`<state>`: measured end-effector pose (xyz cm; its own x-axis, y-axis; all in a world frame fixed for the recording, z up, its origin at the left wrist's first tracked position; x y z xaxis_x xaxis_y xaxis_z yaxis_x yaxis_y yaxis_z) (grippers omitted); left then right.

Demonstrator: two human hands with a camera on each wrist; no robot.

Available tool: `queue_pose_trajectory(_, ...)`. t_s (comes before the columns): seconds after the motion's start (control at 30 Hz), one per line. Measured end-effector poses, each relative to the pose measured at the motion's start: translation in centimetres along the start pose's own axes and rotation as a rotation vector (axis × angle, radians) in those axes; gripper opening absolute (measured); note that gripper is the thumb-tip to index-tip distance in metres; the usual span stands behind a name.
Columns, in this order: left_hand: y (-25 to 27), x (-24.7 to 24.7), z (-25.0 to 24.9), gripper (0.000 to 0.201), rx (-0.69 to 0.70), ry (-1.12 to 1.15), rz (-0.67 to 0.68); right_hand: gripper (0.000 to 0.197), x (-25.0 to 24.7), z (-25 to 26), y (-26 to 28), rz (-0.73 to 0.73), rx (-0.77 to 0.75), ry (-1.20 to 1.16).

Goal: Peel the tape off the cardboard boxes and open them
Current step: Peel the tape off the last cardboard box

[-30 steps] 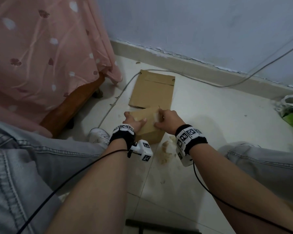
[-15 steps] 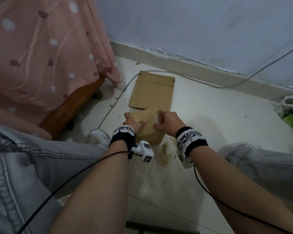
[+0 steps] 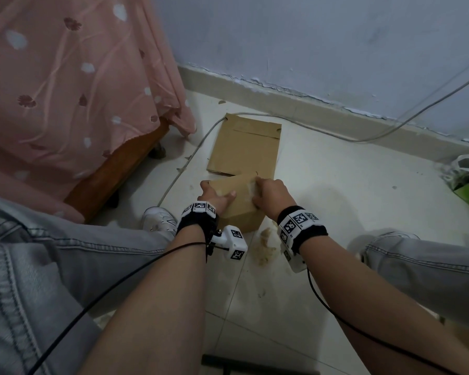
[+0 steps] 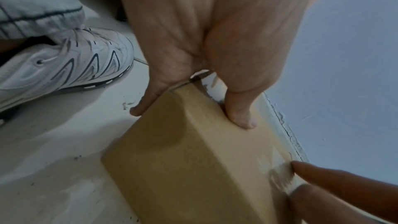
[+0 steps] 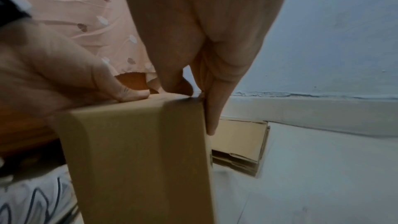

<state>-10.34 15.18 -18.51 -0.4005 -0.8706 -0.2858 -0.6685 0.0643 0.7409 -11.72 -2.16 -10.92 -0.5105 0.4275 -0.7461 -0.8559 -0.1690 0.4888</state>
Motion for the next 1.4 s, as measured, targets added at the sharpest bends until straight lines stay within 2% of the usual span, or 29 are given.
queue_pose_trajectory(0.2,-0.2,0.0,0.1,0.092,0.004,-0.006,-0.002,0.052,-0.2,-0.3,0.2,0.039,-0.031,-0.081)
queue_pose_trajectory(0.27,-0.1,0.0,0.2,0.092,0.0,0.003,-0.002,0.054,-0.1,-0.2,0.2,0.024,-0.031,-0.08)
queue_pose_trajectory(0.53,-0.2,0.0,0.1,0.093,-0.003,0.029,-0.006,0.029,-0.2,0.3,0.2,-0.001,-0.008,-0.021)
queue_pose_trajectory(0.77,-0.3,0.0,0.1,0.095,-0.004,0.033,0.003,0.039,0.0,0.0,0.2,0.016,-0.027,-0.053)
queue_pose_trajectory(1.23,-0.2,0.0,0.1,0.093,0.0,0.023,0.0,0.027,0.3,1.0,0.1,-0.027,0.044,0.061)
queue_pose_trajectory(1.4,-0.3,0.0,0.2,0.093,-0.003,0.031,0.006,0.03,0.1,0.4,0.5,-0.019,-0.021,-0.003)
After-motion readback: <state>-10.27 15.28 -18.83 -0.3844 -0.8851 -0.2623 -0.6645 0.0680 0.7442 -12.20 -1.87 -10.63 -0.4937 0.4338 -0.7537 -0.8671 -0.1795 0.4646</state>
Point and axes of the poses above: each hand's wrist, its own y-axis away from the middle knuckle, its own x-axis out of the palm, z = x × y, the point moved 5 cm from there along -y, towards the middle knuckle, and after that the axes turned 13 degrees about z, right-handed, at the moved point
